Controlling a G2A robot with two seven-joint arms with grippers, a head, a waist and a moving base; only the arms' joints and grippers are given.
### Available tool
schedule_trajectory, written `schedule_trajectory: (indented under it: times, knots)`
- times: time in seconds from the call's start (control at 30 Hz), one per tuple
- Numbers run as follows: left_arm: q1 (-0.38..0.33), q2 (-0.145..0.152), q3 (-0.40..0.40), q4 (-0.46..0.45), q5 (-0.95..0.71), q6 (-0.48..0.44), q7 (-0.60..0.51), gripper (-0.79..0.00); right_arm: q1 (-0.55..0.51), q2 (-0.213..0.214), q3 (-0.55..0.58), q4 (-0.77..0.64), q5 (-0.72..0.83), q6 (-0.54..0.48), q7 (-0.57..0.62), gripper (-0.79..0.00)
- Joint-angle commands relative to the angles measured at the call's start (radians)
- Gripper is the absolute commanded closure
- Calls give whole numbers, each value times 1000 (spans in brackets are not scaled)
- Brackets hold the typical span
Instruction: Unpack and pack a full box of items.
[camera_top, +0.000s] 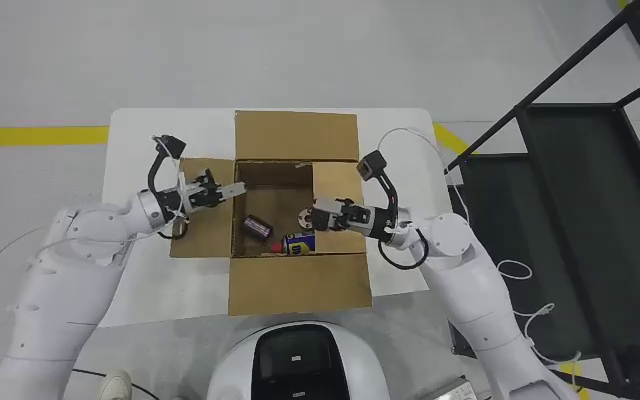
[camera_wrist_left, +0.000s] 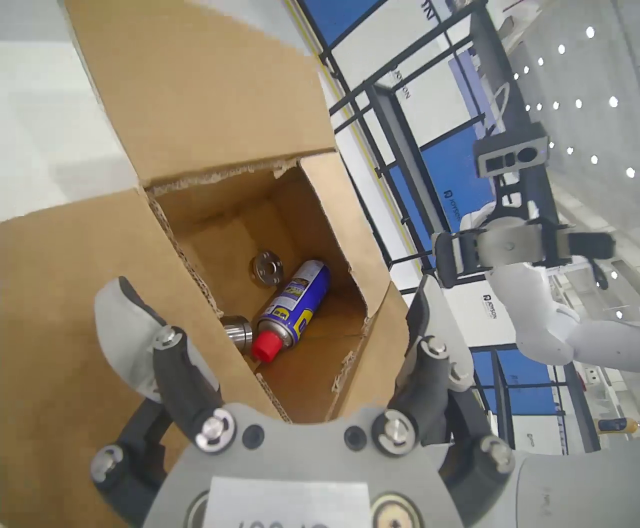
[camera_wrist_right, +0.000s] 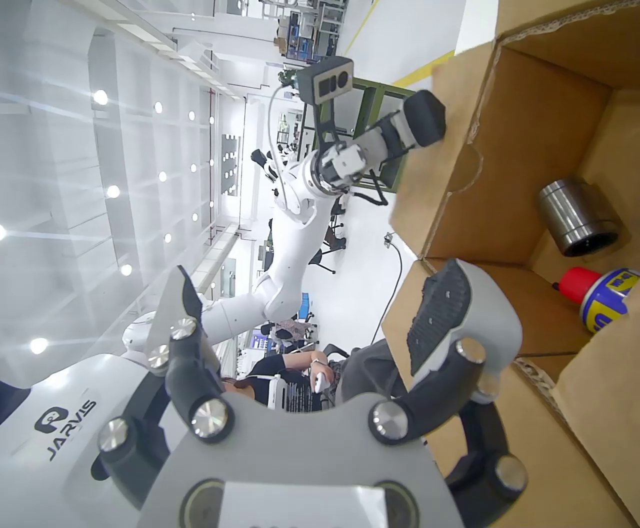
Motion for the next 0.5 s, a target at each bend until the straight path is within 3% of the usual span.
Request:
schedule_trajectory:
  times: [0.0,0.23,0.47]
  knots:
    - [17,6,-34,-32,-39,-11,-5,-785,9,0,-9,7,3,2,7,-785]
    - [30,11,-60,-147,-113,21,-39,-785,26,5,1,51,48,-12,36,-785]
    - [-63,-26,94,-109,-191,134,-10,-785,-40,29,106,35,53,15,45,-785]
